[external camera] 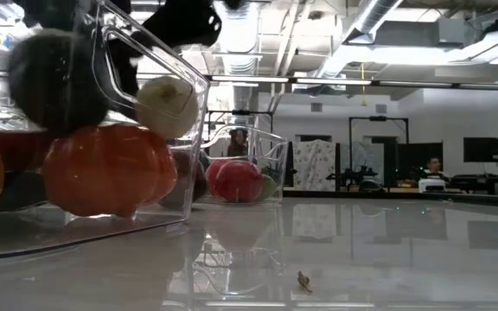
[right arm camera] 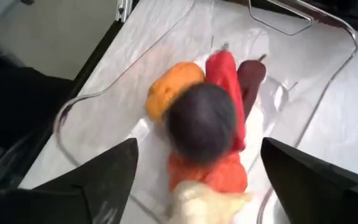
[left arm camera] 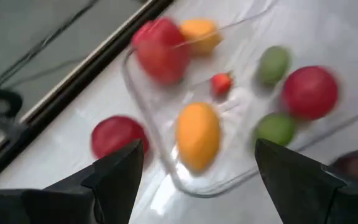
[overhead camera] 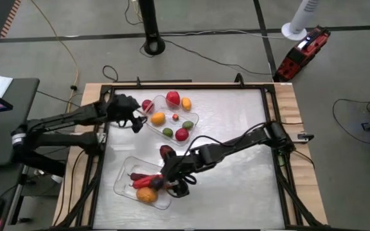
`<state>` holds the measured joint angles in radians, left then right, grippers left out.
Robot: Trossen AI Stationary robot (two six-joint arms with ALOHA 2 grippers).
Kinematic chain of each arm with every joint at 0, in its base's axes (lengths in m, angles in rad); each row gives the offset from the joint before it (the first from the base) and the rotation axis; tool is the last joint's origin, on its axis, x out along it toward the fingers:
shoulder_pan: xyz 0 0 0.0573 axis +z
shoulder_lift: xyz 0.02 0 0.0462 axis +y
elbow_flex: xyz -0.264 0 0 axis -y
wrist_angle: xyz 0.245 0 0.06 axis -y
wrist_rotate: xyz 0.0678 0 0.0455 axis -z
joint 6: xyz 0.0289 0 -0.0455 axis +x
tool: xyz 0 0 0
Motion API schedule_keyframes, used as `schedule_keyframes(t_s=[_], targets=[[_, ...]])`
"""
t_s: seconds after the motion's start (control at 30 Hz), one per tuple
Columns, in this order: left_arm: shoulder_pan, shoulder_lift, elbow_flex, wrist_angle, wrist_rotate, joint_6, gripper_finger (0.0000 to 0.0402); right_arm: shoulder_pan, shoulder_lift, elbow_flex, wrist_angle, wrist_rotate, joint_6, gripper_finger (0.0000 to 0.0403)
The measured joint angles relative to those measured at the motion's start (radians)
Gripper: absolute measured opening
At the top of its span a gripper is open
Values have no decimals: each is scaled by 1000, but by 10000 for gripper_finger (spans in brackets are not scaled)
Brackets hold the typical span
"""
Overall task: Sort produce into baskets
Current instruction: Put the onion into the bottom transparent bin, then put the red tomato into the top transparent bin
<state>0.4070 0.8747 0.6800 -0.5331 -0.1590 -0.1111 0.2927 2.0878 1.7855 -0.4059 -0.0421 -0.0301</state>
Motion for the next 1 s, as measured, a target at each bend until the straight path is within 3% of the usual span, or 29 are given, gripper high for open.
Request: schedule_keyframes(t_s=[0.23, 0.4, 0.6, 0.83, 1.0], targets=[[210, 69, 0, -30, 107, 37, 295, 15, -159, -73, -89, 123, 1, 374], [371, 145, 4, 9, 165, 14, 288, 20, -293, -283, -18, 238, 28, 359], [523, 345, 108, -65, 138, 158, 264, 2, -457, -570, 126, 283, 57, 345], [539, 543, 295, -267, 136, 385, 249, -59, -637, -827, 297, 284, 39, 337], [497, 603, 330, -269, 121, 630, 248, -107, -730, -936, 335, 259, 7, 337]])
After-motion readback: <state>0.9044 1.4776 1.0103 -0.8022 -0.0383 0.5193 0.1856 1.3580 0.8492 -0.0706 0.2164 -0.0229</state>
